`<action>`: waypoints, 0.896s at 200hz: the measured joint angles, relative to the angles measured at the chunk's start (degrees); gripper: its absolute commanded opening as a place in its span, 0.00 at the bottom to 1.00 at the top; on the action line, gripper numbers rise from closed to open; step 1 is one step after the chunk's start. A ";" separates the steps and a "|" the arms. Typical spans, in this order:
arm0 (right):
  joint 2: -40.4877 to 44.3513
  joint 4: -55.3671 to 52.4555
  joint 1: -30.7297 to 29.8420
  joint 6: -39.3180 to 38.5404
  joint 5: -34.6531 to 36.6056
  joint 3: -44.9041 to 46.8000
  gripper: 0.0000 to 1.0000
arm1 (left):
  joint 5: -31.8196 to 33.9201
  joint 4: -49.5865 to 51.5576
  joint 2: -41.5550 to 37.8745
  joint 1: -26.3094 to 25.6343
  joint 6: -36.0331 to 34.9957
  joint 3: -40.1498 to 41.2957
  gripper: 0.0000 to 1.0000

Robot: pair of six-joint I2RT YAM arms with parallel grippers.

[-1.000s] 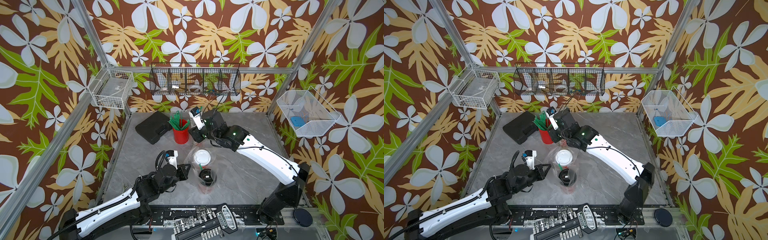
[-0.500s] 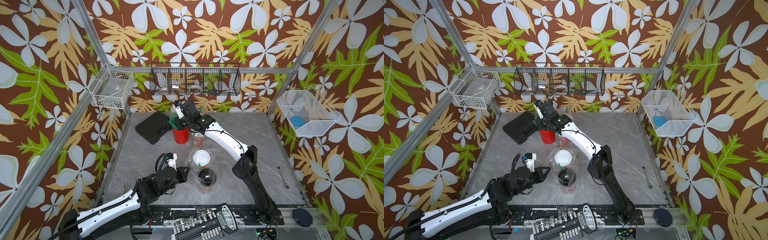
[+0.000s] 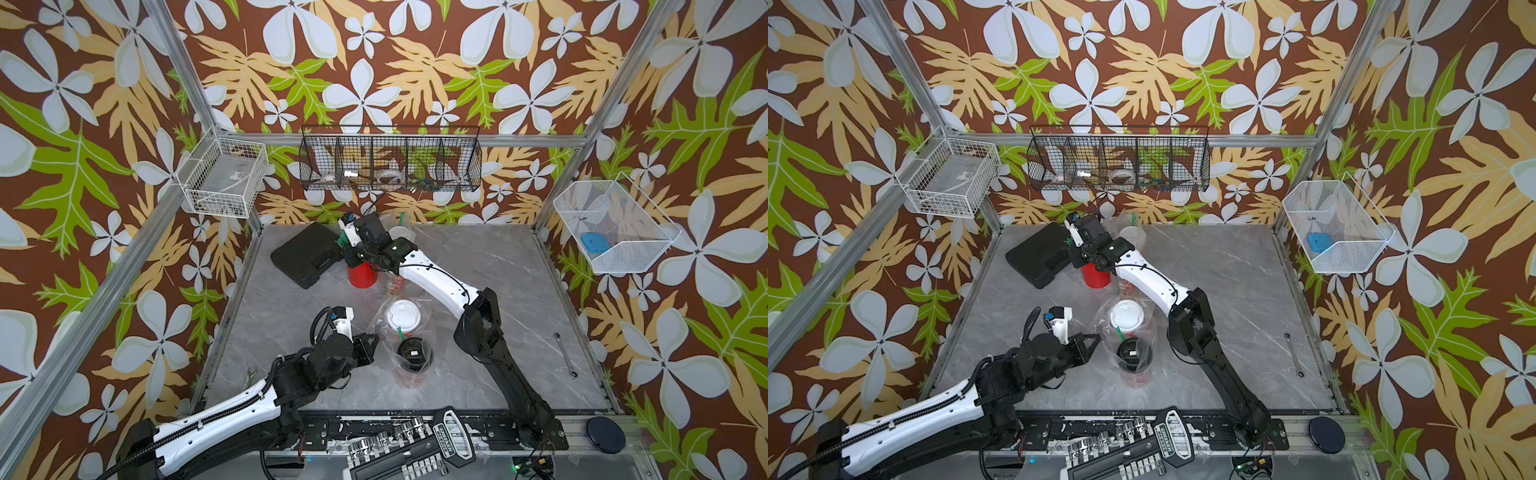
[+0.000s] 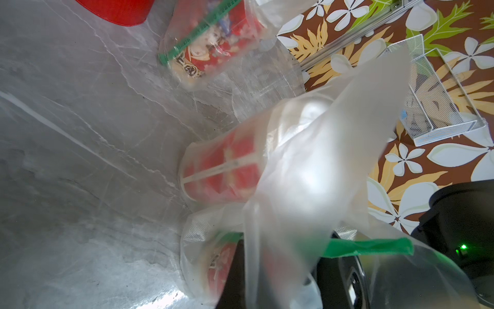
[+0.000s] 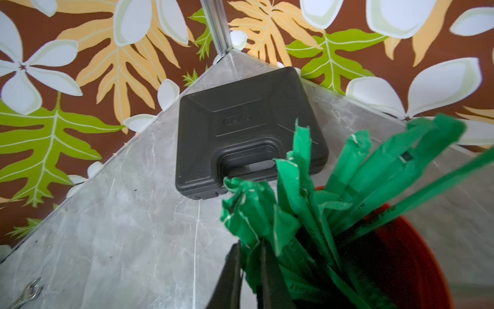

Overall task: Pack milk tea into plastic carrier bags
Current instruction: Pick up the straw from the container.

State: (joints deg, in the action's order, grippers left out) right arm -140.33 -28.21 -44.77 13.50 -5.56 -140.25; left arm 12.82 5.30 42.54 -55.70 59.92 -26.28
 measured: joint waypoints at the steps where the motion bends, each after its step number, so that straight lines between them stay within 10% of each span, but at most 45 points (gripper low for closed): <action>1: 0.02 0.00 0.02 0.00 0.00 0.00 0.09 | 0.00 0.00 0.00 0.00 0.00 0.00 0.00; 179: 2.62 -2.34 0.55 -0.87 8.07 3.19 0.22 | -0.26 -0.02 0.13 0.00 -0.17 0.00 0.00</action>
State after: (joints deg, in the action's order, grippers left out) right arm -137.71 -30.55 -44.23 12.62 2.50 -137.05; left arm 12.56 5.28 42.68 -55.70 59.75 -26.28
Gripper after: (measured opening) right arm 0.197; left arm 0.047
